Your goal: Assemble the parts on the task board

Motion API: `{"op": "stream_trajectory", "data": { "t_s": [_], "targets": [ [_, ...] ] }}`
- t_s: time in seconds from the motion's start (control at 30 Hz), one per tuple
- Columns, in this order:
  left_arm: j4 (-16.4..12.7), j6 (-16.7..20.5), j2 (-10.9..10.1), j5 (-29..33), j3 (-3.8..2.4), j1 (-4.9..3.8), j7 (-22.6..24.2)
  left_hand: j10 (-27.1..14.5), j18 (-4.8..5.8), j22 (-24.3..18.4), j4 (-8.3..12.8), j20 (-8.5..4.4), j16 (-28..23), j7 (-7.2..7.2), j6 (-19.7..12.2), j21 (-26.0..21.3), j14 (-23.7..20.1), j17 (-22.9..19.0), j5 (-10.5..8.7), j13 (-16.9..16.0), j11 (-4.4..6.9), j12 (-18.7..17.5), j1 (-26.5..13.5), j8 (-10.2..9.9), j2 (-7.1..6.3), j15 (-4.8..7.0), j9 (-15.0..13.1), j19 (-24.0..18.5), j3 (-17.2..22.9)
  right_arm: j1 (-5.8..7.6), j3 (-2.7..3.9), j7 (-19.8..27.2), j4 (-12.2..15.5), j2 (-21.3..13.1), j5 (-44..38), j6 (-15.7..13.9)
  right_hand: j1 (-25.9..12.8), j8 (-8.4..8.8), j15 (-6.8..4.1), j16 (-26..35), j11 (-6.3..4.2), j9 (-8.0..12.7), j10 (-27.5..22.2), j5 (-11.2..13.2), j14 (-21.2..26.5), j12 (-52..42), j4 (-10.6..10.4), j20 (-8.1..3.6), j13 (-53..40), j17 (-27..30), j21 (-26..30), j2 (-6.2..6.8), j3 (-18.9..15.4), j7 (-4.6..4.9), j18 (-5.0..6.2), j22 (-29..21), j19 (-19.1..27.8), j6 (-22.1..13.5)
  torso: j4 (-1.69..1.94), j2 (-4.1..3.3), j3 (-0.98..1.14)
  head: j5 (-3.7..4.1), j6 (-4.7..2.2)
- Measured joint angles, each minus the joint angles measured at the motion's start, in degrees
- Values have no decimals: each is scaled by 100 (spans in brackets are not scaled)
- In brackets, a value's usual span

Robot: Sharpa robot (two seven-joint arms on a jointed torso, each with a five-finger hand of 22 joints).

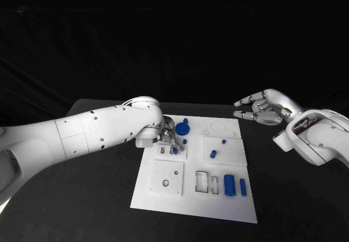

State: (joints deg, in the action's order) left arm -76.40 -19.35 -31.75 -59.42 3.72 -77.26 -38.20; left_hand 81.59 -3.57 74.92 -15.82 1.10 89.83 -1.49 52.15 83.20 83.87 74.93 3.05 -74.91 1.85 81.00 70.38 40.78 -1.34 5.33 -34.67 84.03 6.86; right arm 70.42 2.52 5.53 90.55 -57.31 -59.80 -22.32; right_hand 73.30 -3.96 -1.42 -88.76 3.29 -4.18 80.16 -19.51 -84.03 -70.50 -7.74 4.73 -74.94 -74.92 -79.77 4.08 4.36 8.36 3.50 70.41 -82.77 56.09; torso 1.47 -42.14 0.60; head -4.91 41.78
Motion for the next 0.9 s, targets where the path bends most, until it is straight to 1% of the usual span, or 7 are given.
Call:
{"op": "stream_trajectory", "data": {
  "t_s": [0.2, 0.27, 0.33, 0.4, 0.47, 0.63, 0.9],
  "targets": [
    [-3, 3, 1, 12, -5, -4, 0, -3, 0, 0, 167, -42, 0, 8, -72, 0, 20, 2, 10, 0, 44, -16, 375, -120, -89, 21, -19, 0, 594, -2, -1, -2, -7, 12, 0, 11, 0, 0, 0, 0, 0, 0, 0, 0, 0, 0, 0, 0, 0, 0, 0, 0, 0, 0, 0, 0, 0, 0, -1, 0, -1, 2, 7],
    [-4, 8, 1, 18, -6, -5, 0, -32, -1, 0, 294, -42, 0, 6, -131, 0, -1, 1, 213, 0, 73, -57, 577, -203, -117, 42, -10, 0, 881, -2, -1, -2, -12, 17, 0, 13, 0, 0, 0, 0, 0, 0, 0, 0, 0, 0, 0, 0, 0, 0, 0, 0, 0, 0, 0, 0, 0, 0, -2, 0, -1, 3, 9],
    [-8, 15, 1, 24, -7, -6, 0, -32, 0, 0, 221, -42, 0, -11, -168, 0, -1, 1, 438, 0, 73, -68, 701, -240, -153, 42, -9, 0, 955, -3, -1, -2, -16, 21, 0, 14, 0, 0, 0, 0, 0, 0, 0, 0, 0, 0, 0, 0, 0, 0, 0, 0, 0, 0, 0, 0, 0, 0, -3, 0, -1, 3, 10],
    [-14, 28, -2, 35, -7, -4, 0, -67, 0, -1, 9, -42, 0, -54, -212, 0, -1, 1, 747, 0, 38, -119, 814, -279, -268, 42, -46, 0, 1167, -3, -1, -2, -22, 25, 0, 16, 0, 0, 0, 0, 0, 0, 0, 0, 0, 0, 0, 0, 0, 1, 0, 0, 0, 0, 0, -1, 0, 0, -3, 0, -1, 5, 13],
    [-26, 50, -13, 41, -4, 1, 1, -79, 0, 0, -233, -42, 0, -74, -233, 0, 1, 1, 853, 0, 16, -134, 720, -277, -487, 40, -145, 0, 1451, -4, -1, -2, -28, 27, 0, 17, 0, 0, 0, 0, 0, 0, 0, 0, 0, 0, 0, 0, 0, 1, 0, 0, 0, 0, 0, -1, 0, 0, -3, 0, -1, 6, 15],
    [-129, 173, -89, 61, -8, 14, 3, -72, 0, -1, -19, -42, 0, -85, -243, 0, 21, 1, 855, 0, 9, -162, 415, -229, -801, 20, -303, 0, 2160, -5, -2, -2, -47, 44, 0, 21, 0, 0, 0, 0, 0, 0, 0, 0, 0, 0, 0, 0, 0, 1, 0, 0, 0, 0, 0, -1, 0, 0, -2, -2, -1, 14, 16],
    [-486, 580, -365, 125, -38, 18, 15, -52, 0, -1, 15, -41, 0, -86, -243, 23, 21, 0, 856, 1, -11, -162, 269, -201, -863, 20, -413, 0, 2301, -11, -2, 0, -75, 60, 2, 25, 0, 0, 0, 0, 0, 0, 0, 0, 0, 0, 0, 0, 0, 1, 0, 0, 0, 0, 0, -2, 0, 0, 7, -3, 6, 17, 23]
  ]
}}
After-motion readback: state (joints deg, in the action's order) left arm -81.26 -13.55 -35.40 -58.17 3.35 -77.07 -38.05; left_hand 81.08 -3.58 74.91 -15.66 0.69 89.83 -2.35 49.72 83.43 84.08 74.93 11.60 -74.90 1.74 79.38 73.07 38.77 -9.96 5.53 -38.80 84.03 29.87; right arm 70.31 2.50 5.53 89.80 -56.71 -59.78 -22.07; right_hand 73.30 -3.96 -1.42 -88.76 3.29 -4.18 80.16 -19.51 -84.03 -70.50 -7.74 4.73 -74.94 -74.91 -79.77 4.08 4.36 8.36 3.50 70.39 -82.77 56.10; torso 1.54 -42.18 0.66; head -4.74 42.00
